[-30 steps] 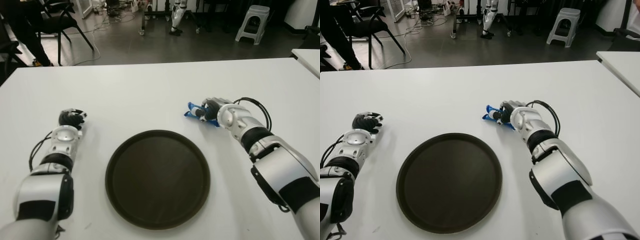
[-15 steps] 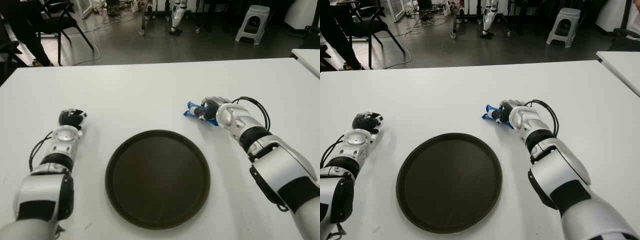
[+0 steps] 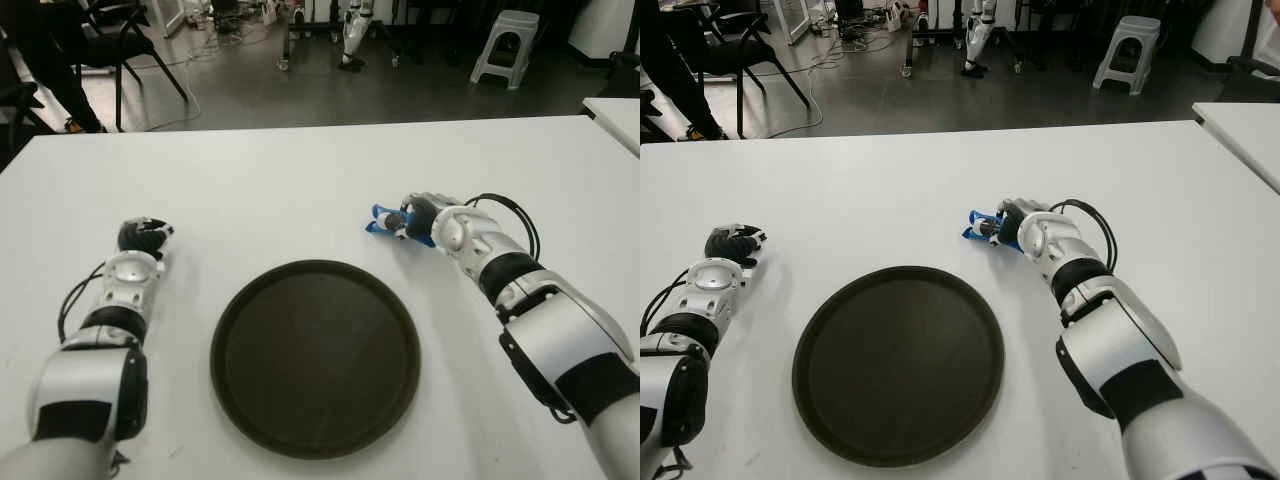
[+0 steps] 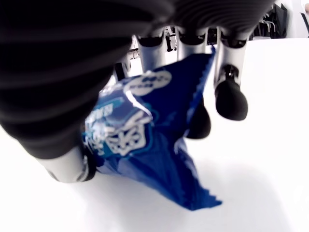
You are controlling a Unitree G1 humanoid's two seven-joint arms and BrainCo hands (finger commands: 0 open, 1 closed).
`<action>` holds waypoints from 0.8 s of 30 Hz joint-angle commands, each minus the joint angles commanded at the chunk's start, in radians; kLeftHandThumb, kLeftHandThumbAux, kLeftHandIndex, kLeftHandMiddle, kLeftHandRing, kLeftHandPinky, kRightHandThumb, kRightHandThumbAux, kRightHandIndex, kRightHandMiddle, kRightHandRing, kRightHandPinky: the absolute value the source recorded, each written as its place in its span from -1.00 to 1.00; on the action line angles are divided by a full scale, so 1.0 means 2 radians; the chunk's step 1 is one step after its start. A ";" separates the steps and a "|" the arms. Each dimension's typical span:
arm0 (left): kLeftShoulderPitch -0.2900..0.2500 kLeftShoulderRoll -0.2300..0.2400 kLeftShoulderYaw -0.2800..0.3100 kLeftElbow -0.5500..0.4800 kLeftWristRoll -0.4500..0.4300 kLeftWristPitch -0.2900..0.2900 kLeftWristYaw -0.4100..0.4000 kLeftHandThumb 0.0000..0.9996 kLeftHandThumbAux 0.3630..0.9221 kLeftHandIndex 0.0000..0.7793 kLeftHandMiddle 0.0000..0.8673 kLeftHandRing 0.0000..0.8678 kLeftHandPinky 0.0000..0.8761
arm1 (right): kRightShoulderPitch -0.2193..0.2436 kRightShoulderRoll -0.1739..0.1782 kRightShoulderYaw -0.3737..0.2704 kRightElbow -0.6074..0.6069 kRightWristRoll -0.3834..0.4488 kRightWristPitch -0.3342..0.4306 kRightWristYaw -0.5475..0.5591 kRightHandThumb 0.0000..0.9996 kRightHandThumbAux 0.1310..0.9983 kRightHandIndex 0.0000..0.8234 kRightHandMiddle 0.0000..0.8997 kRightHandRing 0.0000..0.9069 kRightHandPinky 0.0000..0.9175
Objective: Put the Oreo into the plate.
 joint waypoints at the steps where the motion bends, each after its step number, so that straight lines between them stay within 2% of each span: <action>1: 0.000 0.000 0.000 0.000 0.000 0.000 0.000 0.37 0.27 0.05 -0.45 -0.44 -0.48 | -0.001 0.000 0.002 0.000 -0.002 0.000 0.002 0.69 0.26 0.02 0.31 0.67 0.63; 11: 0.000 0.001 0.000 0.001 -0.001 0.001 -0.003 0.37 0.27 0.05 -0.41 -0.39 -0.44 | -0.006 -0.004 0.004 -0.001 0.001 -0.003 0.015 0.68 0.27 -0.01 0.30 0.61 0.55; 22: -0.002 0.000 -0.005 0.000 0.002 0.003 0.003 0.37 0.28 0.04 -0.46 -0.42 -0.42 | -0.013 -0.008 -0.023 -0.006 0.021 -0.020 0.015 0.68 0.28 -0.03 0.28 0.61 0.54; 24: -0.002 0.000 -0.004 0.000 0.001 0.002 0.003 0.37 0.28 0.04 -0.41 -0.38 -0.38 | -0.016 -0.009 -0.027 -0.006 0.024 -0.021 0.017 0.68 0.28 -0.03 0.28 0.60 0.51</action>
